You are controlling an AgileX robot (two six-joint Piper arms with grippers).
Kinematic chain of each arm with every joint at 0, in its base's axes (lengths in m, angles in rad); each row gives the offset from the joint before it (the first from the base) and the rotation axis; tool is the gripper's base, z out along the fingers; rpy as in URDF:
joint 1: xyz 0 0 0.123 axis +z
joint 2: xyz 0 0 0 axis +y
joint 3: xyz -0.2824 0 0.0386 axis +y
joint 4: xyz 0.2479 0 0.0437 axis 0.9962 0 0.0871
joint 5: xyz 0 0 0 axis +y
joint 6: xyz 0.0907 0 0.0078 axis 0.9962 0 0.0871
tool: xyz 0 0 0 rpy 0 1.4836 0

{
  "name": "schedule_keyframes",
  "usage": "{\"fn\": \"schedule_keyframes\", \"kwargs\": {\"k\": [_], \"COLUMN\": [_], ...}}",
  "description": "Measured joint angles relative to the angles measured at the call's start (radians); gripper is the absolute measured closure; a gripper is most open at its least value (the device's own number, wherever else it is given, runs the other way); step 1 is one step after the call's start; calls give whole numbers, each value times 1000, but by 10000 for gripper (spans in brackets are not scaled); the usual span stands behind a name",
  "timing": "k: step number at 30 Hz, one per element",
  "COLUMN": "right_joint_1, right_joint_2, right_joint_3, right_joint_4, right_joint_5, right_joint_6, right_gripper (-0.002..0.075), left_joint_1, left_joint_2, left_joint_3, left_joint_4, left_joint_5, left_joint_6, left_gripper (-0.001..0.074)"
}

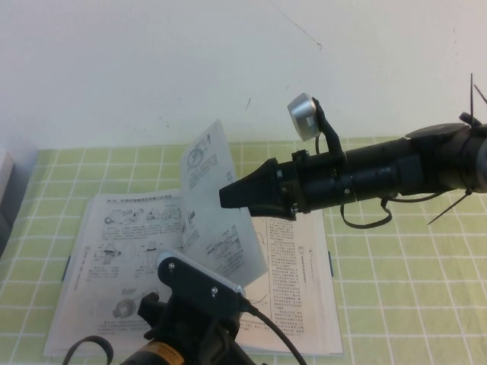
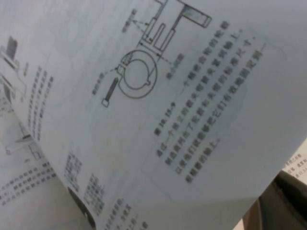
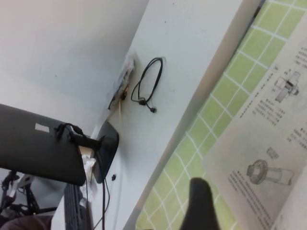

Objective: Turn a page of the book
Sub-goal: Open the closed book

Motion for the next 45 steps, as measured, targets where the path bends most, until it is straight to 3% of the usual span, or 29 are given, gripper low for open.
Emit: {"fn": "schedule_keyframes", "kwargs": {"k": [6, 9, 14, 17, 28, 45], "right_joint_1": [-27, -31, -31, -29, 29, 38], "right_joint_2": [-62, -89, -96, -81, 95, 112], "right_joint_3": [-2, -8, -8, -8, -8, -10], "right_joint_4": [-93, -221, -435, -489, -532, -595], "right_joint_5": [0, 1, -38, -106, -168, -178], "right_joint_6": [7, 19, 27, 42, 58, 100], "right_gripper": [284, 386, 645, 703, 725, 727], "left_joint_1": [0, 0, 0, 0, 0, 0], "left_joint_2": [0, 0, 0, 0, 0, 0], "left_joint_3": [0, -2, -2, -2, -2, -2], "left_joint_4": [0, 0, 0, 0, -23, -676], "left_joint_5": [-15, -21, -32, -34, -48, -79], "left_joint_6": [13, 18, 31, 34, 47, 363], "left_gripper": [738, 738, 738, 738, 738, 738]}}
